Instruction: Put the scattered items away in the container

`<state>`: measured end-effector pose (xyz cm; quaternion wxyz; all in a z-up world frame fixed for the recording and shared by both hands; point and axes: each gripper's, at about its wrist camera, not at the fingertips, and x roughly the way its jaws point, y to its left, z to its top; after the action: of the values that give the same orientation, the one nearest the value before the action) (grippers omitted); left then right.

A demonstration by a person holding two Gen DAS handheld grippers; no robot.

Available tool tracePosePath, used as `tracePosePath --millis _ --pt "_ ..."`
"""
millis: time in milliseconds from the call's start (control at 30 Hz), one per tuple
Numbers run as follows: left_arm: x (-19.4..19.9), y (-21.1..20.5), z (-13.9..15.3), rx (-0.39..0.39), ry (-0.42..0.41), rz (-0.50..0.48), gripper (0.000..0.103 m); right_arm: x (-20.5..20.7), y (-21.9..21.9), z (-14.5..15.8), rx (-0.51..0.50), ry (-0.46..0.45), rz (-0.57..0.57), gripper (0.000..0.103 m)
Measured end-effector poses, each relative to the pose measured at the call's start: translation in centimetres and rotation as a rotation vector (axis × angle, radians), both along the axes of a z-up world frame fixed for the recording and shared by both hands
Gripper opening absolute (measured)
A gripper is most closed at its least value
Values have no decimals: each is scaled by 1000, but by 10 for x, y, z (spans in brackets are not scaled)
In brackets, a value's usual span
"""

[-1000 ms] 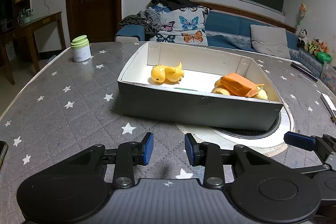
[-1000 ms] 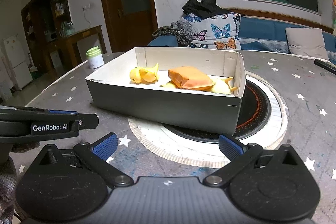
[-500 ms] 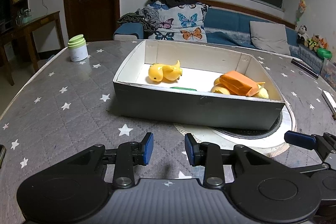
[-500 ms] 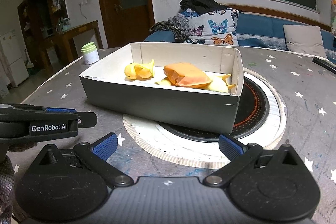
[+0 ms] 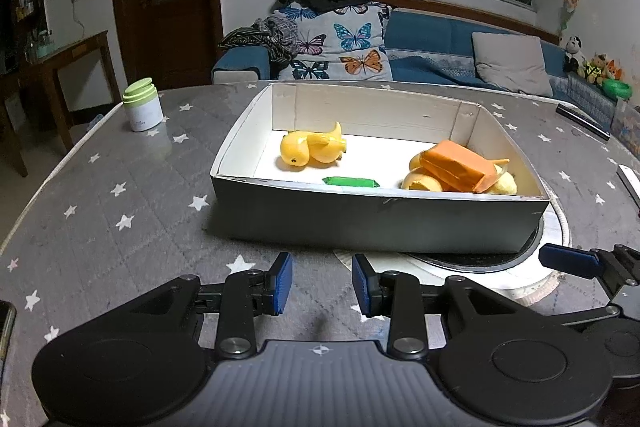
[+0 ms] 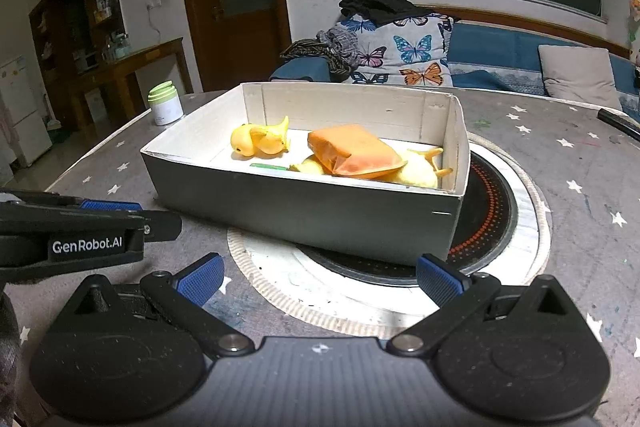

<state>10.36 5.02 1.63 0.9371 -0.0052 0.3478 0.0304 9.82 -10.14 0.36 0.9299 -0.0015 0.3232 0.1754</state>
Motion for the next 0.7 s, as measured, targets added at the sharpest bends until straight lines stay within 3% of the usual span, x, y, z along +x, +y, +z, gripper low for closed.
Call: tracePosePath --millis 200,500,700 --pt "-3 4 6 61 -11 -3 36 0 0 0 5 1 -1 103" --pt "-9 3 17 317 -67 14 36 0 -1 2 13 -5 1 103" --pt "-8 9 13 303 -38 19 37 3 -1 2 15 -3 0 103"
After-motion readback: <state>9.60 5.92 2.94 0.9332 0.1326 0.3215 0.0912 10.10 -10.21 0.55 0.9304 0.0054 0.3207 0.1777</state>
